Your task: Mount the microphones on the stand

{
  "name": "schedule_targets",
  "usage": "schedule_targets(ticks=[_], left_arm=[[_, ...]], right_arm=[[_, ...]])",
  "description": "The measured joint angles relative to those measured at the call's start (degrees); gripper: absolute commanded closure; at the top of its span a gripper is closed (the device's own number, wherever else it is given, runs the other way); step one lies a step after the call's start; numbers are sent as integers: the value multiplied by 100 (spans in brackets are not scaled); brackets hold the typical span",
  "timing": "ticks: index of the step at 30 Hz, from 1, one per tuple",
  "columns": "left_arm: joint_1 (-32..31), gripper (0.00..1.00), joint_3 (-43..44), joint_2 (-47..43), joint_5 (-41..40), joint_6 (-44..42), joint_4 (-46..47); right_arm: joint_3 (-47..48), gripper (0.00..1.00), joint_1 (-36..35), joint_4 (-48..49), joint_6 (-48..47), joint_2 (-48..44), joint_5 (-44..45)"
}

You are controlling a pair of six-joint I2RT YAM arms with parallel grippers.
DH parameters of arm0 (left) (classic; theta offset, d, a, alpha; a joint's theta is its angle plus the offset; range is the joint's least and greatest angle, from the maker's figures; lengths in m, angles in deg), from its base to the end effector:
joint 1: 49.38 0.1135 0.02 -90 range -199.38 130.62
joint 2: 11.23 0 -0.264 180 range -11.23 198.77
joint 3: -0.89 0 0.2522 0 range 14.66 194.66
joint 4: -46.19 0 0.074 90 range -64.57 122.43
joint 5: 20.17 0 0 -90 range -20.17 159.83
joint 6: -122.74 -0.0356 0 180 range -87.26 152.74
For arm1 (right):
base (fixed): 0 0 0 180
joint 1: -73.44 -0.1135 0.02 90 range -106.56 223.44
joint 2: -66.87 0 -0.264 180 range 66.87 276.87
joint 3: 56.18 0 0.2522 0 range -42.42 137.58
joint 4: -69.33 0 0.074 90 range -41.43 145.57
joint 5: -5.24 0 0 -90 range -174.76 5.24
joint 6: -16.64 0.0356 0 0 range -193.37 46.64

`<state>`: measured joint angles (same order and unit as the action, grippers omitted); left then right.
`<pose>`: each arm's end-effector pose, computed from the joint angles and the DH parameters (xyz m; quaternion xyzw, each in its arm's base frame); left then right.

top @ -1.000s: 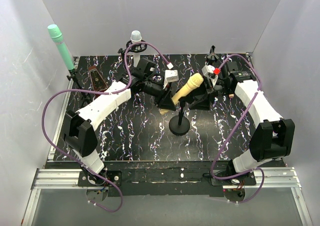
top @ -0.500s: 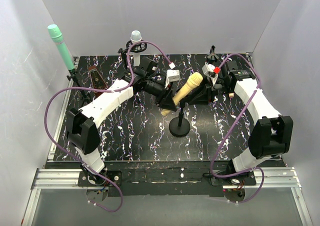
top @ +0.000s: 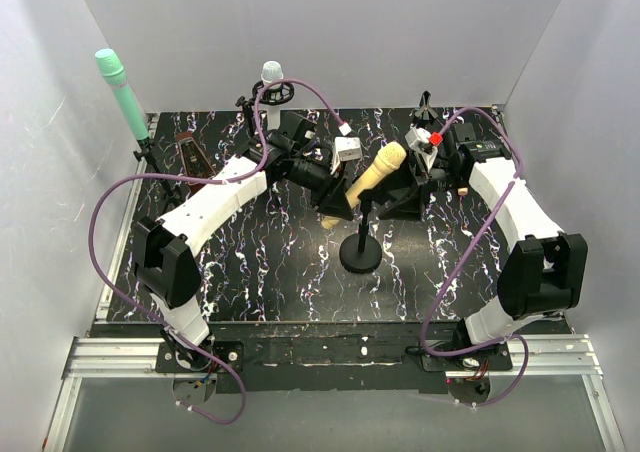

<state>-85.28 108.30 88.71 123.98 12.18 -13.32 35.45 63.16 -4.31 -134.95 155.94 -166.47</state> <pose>0.2860 -0.2427 0.3315 0.5287 0.6718 -0.4652 0.2296 0.2823 0.0870 0.3139 -0.5249 0.5410 0.5278 0.3914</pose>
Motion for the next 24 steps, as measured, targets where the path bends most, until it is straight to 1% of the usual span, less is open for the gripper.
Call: schedule_targets(ticks=[2,4,6,8,9,11,14,19,24], left_arm=[[0,96,11,0,-24,46,11],[-2,82,13,0,-42,98,26],[-4,60,15,0,-55,166,44],[-17,40,17,0,-109,243,98],[-24,31,17,-2,-256,341,98],[2,19,11,2,-457,444,105],[59,9,-39,-20,-708,623,232],[127,2,-234,-186,-914,807,468],[129,2,-354,-459,-964,879,643]], right_arm=[[-13,15,4,4,17,-22,2],[-44,14,17,28,35,-35,-9],[-92,13,46,63,44,-55,-52],[-129,13,81,120,66,-66,-92],[-157,13,98,129,103,-76,-129],[-223,13,127,116,146,-114,-155],[-275,13,131,125,208,-166,-192],[-442,13,131,354,466,-306,-208],[-621,12,133,588,686,-417,-203]])
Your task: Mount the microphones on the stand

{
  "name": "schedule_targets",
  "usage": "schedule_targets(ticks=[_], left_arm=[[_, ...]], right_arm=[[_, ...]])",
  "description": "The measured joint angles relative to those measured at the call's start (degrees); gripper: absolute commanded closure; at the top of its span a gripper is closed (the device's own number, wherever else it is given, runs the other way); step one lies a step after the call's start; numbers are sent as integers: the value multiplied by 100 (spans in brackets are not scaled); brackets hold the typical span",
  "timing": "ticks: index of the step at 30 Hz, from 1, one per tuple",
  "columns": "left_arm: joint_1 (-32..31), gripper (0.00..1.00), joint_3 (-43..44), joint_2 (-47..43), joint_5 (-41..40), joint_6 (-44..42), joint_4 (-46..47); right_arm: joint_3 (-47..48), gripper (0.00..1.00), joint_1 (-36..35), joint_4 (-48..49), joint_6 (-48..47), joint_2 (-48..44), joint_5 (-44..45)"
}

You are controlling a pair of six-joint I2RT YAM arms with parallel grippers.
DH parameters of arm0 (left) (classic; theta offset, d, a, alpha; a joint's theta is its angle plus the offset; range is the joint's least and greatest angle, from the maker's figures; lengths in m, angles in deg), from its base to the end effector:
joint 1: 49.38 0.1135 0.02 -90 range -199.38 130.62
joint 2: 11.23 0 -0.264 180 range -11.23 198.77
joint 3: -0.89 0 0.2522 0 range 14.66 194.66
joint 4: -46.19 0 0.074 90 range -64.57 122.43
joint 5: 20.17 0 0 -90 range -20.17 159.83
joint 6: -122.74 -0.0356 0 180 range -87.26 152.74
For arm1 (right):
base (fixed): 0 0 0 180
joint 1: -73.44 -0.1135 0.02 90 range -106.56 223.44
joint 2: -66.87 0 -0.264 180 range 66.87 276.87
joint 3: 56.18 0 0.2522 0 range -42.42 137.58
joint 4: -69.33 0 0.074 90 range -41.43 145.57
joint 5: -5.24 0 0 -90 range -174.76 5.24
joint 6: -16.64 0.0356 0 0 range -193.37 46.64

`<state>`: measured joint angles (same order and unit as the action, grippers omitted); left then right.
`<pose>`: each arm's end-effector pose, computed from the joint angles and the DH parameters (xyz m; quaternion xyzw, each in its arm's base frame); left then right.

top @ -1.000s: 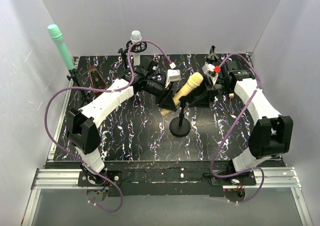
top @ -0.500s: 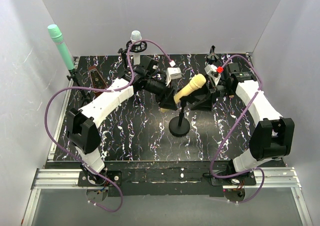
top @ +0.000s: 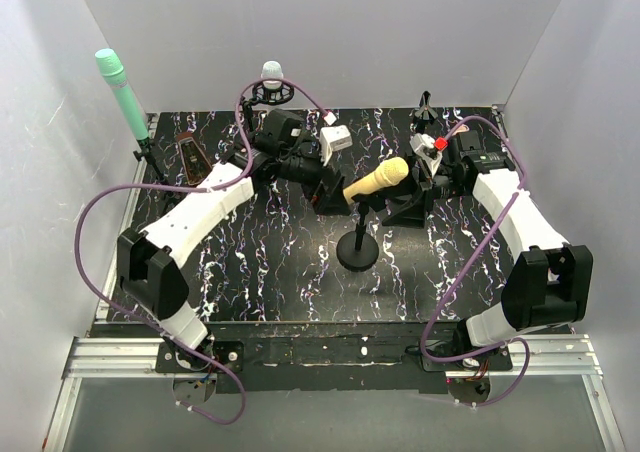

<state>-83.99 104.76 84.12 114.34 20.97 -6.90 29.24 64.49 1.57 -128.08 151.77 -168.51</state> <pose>0.2861 -0.2278 0.3440 0.4706 0.7272 -0.4132 0.2811 0.2699 0.0783 0.3069 -0.4969 0.5507 0.5457 0.3898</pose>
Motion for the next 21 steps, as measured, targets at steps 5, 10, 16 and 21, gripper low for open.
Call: schedule_targets(ticks=[5,10,16,21], left_arm=[[2,2,-455,-529,31,-85,354],[17,2,-1696,-1687,262,-612,1292],[39,2,-2229,-2275,549,-1082,2378],[39,2,-2024,-1644,778,-1067,3036]], right_arm=[[-22,12,35,120,105,-15,0],[-74,11,146,245,181,-90,0],[-144,11,186,317,192,-177,-11],[-219,11,188,321,192,-181,-26]])
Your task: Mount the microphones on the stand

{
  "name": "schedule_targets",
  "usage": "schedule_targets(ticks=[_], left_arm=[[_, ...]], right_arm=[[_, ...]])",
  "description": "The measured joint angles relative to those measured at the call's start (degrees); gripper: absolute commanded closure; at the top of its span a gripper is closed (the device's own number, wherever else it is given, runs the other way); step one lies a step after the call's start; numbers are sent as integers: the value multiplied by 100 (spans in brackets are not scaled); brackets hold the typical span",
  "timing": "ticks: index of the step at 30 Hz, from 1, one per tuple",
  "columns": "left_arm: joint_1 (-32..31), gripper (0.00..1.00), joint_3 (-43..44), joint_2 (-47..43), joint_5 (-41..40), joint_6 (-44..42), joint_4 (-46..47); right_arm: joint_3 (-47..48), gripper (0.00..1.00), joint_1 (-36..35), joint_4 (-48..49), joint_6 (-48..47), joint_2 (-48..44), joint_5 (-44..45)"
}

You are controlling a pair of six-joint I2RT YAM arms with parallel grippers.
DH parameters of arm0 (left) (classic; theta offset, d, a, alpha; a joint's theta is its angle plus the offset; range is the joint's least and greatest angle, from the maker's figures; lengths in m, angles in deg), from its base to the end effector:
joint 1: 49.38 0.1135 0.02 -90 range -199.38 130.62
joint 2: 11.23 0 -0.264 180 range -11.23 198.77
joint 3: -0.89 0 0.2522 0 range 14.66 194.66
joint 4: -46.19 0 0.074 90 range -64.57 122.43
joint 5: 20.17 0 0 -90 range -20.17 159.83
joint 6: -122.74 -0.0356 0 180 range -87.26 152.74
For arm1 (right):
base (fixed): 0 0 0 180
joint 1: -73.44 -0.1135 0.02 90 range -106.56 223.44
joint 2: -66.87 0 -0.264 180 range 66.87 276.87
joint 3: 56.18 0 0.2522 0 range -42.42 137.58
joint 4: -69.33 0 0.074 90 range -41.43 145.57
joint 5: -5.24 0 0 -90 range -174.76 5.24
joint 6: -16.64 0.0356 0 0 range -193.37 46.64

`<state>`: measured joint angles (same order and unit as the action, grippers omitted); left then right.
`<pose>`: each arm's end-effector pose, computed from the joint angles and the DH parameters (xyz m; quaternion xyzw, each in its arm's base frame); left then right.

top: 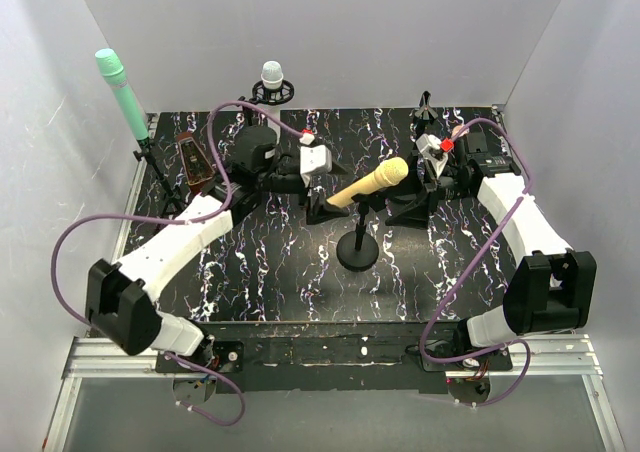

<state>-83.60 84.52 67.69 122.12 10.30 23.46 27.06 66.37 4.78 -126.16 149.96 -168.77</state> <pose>0.2419 -0.1986 0.3637 0.5726 0.5165 -0.4088 0.4881 0.2676 0.0689 0.3062 -0.4901 0.5540 0.5373 0.4053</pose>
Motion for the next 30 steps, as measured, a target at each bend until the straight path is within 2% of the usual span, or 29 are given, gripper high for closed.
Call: schedule_targets(ticks=[7,13,17,19,23,25,26,28,30], left_arm=[[-2,2,164,826,299,398,726],[-120,3,175,973,380,710,1290],[-227,16,175,992,380,879,1545],[-264,19,177,992,372,946,1593],[-278,38,208,1029,354,997,1644],[-278,69,229,1084,334,1023,1668],[-284,78,229,1099,319,1045,1641],[-291,88,247,1117,341,1073,1617],[-304,92,289,1119,323,1038,1519]], right_arm=[[0,11,33,4,-4,-24,-13],[-2,11,37,2,-9,-24,-15],[-2,11,44,4,-9,-24,-15],[-2,11,55,4,-9,-24,-15],[-4,11,63,2,-9,-24,-15],[-4,11,63,2,-9,-24,-15],[-4,11,63,4,-9,-24,-15],[-4,11,63,2,-9,-24,-15],[-7,11,63,2,-9,-24,-15]])
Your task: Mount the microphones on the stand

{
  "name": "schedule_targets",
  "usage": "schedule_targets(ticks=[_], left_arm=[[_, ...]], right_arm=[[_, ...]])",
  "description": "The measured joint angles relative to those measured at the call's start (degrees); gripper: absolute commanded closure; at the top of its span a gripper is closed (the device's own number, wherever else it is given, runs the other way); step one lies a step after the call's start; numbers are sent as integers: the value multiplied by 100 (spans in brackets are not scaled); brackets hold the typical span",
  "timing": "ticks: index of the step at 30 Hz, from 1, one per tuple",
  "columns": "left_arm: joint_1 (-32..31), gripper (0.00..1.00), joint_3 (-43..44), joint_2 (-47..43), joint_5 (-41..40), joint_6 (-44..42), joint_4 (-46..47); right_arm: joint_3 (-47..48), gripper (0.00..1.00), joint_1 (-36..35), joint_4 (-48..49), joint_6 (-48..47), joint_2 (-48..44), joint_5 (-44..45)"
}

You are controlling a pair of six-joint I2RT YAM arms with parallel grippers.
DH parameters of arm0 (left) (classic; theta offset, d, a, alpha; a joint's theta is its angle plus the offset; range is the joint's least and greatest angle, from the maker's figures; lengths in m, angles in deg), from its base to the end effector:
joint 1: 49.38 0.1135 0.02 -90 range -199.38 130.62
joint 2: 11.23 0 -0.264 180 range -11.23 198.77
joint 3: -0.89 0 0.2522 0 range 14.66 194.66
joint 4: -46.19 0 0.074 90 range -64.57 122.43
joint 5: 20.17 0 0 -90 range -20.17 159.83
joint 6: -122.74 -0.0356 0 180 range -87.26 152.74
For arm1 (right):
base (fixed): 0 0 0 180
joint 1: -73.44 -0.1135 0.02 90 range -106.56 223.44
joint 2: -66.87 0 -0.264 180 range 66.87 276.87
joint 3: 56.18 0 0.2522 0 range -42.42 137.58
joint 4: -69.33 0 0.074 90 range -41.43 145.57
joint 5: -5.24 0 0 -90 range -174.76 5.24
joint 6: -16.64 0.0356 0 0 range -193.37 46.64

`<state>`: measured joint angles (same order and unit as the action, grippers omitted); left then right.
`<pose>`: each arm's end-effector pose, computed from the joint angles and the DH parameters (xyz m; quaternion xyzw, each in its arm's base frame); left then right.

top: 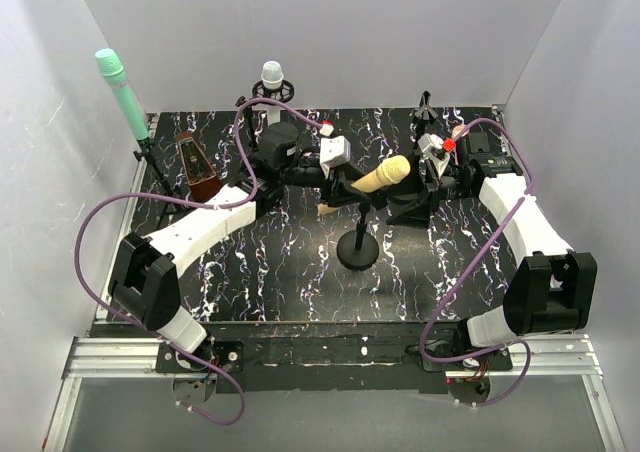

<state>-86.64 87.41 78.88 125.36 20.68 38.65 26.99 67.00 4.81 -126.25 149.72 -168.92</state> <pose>0.2724 -0.2441 0.3435 0.5541 0.4976 -0.4737 0.4700 0.2674 0.0658 0.3070 -0.4881 0.5546 0.5350 0.4099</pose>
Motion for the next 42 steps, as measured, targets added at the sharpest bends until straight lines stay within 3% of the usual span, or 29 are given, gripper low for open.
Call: schedule_targets(ticks=[7,16,25,32,42], left_arm=[[-7,97,17,-103,-597,11,-177],[275,98,129,-190,-2400,-57,-404],[529,99,881,201,-4026,-382,-669],[737,99,1307,881,-4350,-212,-374],[820,98,1373,1134,-4756,-52,55]], right_arm=[[0,11,13,9,-9,0,2],[-83,11,63,7,-26,0,0],[-85,10,85,7,-46,0,0],[-87,10,103,9,-46,0,-2],[-92,10,146,7,-81,-2,-2]])
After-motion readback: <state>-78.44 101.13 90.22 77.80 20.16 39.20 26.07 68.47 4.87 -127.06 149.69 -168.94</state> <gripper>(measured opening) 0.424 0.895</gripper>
